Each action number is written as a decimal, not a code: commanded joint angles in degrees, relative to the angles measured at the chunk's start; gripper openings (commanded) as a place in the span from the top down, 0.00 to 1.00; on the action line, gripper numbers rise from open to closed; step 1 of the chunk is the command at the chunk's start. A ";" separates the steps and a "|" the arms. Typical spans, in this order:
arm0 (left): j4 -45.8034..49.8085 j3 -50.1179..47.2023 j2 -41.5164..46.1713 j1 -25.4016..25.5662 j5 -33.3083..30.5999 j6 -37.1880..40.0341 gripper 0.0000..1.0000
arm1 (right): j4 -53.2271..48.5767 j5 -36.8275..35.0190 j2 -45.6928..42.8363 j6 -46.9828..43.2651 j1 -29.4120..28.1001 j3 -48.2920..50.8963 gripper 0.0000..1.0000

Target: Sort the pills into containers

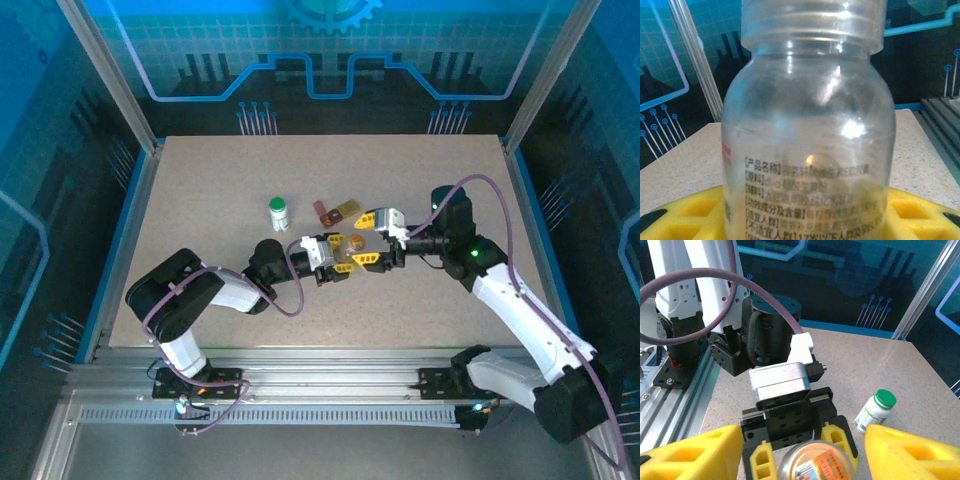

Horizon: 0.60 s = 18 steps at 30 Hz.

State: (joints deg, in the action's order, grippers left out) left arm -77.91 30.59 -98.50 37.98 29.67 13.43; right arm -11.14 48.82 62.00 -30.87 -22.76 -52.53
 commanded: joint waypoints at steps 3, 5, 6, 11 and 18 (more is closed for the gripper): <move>-2.43 -0.35 1.73 -0.44 3.79 -1.13 1.00 | -5.06 2.38 2.47 -5.74 0.63 -4.25 0.34; -2.42 -0.27 1.73 -0.45 3.84 -1.14 1.00 | -8.39 2.81 3.48 -7.61 0.64 -5.69 0.35; -2.42 -0.35 1.73 -0.49 3.90 -1.16 1.00 | -10.22 3.08 4.01 -8.61 0.66 -6.38 0.35; -2.42 -0.27 1.99 -0.76 4.70 -1.30 1.00 | -15.49 3.26 6.64 -11.50 0.33 -8.01 0.36; -2.43 -0.09 2.32 -0.80 4.89 -1.58 1.00 | -18.02 1.41 8.59 -12.89 -0.98 -9.09 0.43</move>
State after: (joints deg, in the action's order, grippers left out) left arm -77.95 30.61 -98.08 37.60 32.71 12.97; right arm -25.80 50.00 70.30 -42.00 -22.92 -59.68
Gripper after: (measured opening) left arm 0.519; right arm 0.573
